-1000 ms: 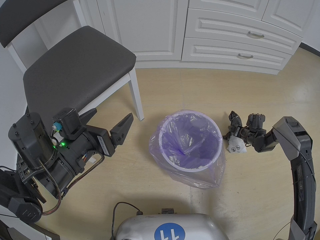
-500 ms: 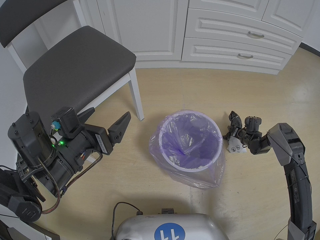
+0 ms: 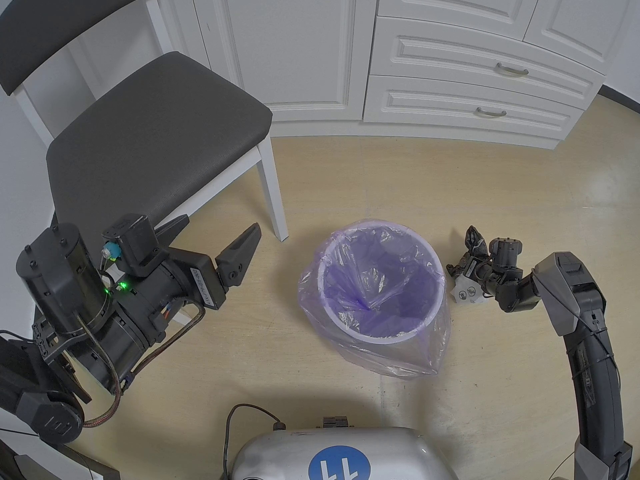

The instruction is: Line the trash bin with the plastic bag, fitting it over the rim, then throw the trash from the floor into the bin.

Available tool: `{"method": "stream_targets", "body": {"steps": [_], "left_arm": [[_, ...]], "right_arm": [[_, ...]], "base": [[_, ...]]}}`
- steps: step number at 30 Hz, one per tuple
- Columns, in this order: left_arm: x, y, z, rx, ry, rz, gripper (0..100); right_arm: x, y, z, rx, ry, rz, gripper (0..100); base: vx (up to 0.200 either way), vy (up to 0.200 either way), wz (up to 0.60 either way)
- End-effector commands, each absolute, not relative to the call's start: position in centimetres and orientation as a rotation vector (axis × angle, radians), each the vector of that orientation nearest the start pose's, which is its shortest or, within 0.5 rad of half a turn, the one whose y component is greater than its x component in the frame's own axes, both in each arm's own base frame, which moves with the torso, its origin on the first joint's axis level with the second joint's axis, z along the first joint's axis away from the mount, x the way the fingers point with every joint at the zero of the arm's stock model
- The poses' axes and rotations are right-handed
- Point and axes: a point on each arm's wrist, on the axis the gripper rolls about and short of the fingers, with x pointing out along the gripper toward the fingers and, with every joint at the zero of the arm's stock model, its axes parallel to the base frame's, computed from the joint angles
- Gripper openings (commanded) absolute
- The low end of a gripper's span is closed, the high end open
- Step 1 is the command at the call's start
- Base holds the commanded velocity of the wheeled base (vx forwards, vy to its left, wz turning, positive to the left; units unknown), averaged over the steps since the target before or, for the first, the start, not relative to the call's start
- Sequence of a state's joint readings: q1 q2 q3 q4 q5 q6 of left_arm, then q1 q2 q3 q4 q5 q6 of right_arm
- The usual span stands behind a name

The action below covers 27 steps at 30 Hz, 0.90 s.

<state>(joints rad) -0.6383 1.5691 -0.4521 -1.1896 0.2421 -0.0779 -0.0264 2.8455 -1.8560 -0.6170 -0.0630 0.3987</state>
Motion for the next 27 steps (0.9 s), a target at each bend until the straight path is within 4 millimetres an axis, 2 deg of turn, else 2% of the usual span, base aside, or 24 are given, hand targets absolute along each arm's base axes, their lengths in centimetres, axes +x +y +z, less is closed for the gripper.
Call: {"method": "stream_targets", "body": {"steps": [1, 6, 9, 14, 18, 22, 23, 24, 25, 26, 27], "left_arm": [[20.0, -14.1, 18.4, -0.109, -0.053, -0.397, 100], [19.7, -13.9, 19.2, -0.117, -0.084, -0.396, 100], [18.9, -13.0, 20.5, -0.116, -0.13, -0.371, 100], [19.1, -11.6, 21.1, -0.066, -0.152, -0.309, 100], [19.9, -9.2, 21.6, 0.058, -0.199, -0.158, 100], [19.6, -8.7, 22.2, 0.078, -0.228, -0.122, 100], [19.1, -8.4, 22.6, 0.079, -0.251, -0.113, 100], [19.1, -8.4, 22.6, 0.08, -0.248, -0.113, 100], [18.8, -8.2, 22.8, 0.096, -0.257, -0.11, 100], [18.8, -8.2, 22.8, 0.099, -0.258, -0.109, 100], [18.8, -8.2, 22.7, 0.126, -0.257, -0.105, 100]], "right_arm": [[54.0, -1.6, -5.5, 0.389, 0.35, -0.163, 0], [53.7, -1.5, -5.4, 0.385, 0.359, -0.164, 0], [52.9, -1.6, -5.0, 0.369, 0.38, -0.165, 0], [52.0, -1.6, -3.3, 0.345, 0.396, -0.151, 0], [50.2, -2.1, -1.4, 0.267, 0.429, -0.136, 0], [49.6, -2.3, -0.2, 0.254, 0.428, -0.11, 0], [48.8, -2.4, 1.7, 0.255, 0.414, -0.086, 0], [48.8, -2.4, 1.8, 0.255, 0.414, -0.088, 0], [48.2, -2.5, 3.1, 0.256, 0.402, -0.08, 0], [48.1, -2.5, 3.2, 0.256, 0.402, -0.08, 0], [47.6, -2.5, 4.2, 0.255, 0.395, -0.076, 0]], "base": [[0.0, 0.0, 0.0], [0.0, 0.0, 0.0], [0.0, 0.0, 0.0], [0.0, 0.0, 0.0], [0.0, 0.0, 0.0], [0.0, 0.0, 0.0], [0.0, 0.0, 0.0], [0.0, 0.0, 0.0], [0.0, 0.0, 0.0], [0.0, 0.0, 0.0], [0.0, 0.0, 0.0]]}}
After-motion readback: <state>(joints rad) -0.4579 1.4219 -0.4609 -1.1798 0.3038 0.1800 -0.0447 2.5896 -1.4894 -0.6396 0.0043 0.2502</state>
